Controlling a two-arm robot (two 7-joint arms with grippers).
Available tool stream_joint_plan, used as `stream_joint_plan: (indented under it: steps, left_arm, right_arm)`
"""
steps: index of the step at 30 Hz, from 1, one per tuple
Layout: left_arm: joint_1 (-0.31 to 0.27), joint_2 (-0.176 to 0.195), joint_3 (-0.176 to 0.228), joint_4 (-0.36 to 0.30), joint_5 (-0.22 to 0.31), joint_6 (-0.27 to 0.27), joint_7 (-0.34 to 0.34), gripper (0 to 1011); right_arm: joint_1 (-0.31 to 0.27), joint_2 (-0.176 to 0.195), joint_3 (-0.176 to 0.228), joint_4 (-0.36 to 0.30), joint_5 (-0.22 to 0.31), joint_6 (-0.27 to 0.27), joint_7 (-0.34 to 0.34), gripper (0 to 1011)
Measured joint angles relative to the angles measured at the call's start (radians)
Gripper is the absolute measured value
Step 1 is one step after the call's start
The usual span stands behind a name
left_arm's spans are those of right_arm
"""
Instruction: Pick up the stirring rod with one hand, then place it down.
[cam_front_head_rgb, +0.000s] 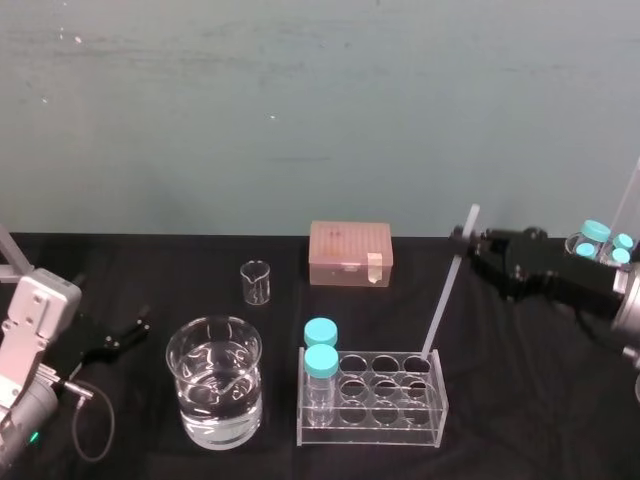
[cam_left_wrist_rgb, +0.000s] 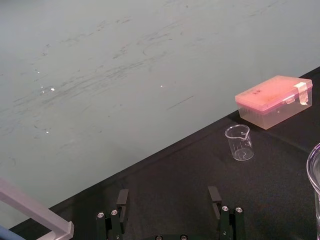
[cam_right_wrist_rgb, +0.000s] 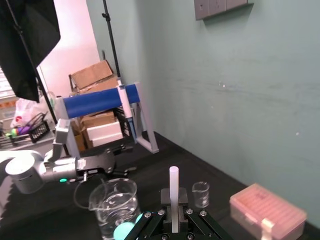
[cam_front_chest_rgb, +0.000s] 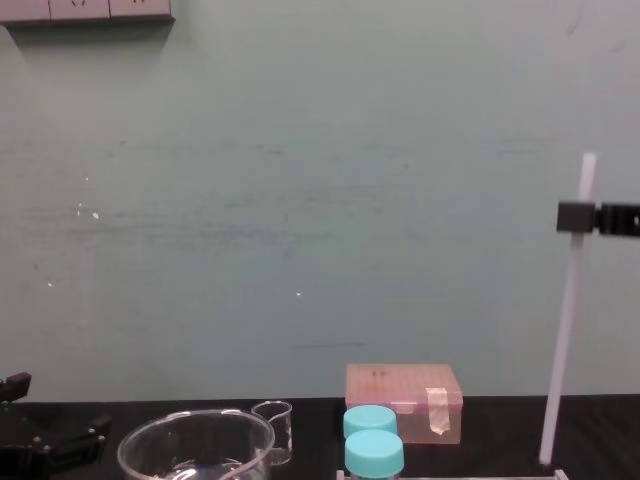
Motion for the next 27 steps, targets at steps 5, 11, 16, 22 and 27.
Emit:
stream_joint_plan:
  steps: [5,11,16,22,27]
  left_arm:
    - [0.000,0.000,0.000,0.000,0.000,0.000,0.000,1005]
    - [0.000,0.000,0.000,0.000,0.000,0.000,0.000,1005]
    - [0.000,0.000,0.000,0.000,0.000,0.000,0.000,1005]
    - [0.000,0.000,0.000,0.000,0.000,0.000,0.000,1005]
    - [0.000,0.000,0.000,0.000,0.000,0.000,0.000,1005]
  right_arm:
    - [0.048,-0.009,0.002,0.007,-0.028,0.021,-0.032,72]
    - [0.117,-0.068,-0.002,0.053,-0.059,0.077,-0.135,72]
    - [0.166,-0.117,-0.014,0.094,-0.094,0.103,-0.200,72]
    - [0.215,-0.173,-0.020,0.137,-0.135,0.131,-0.264,72]
    - [0.237,-0.203,-0.022,0.154,-0.156,0.143,-0.279,72]
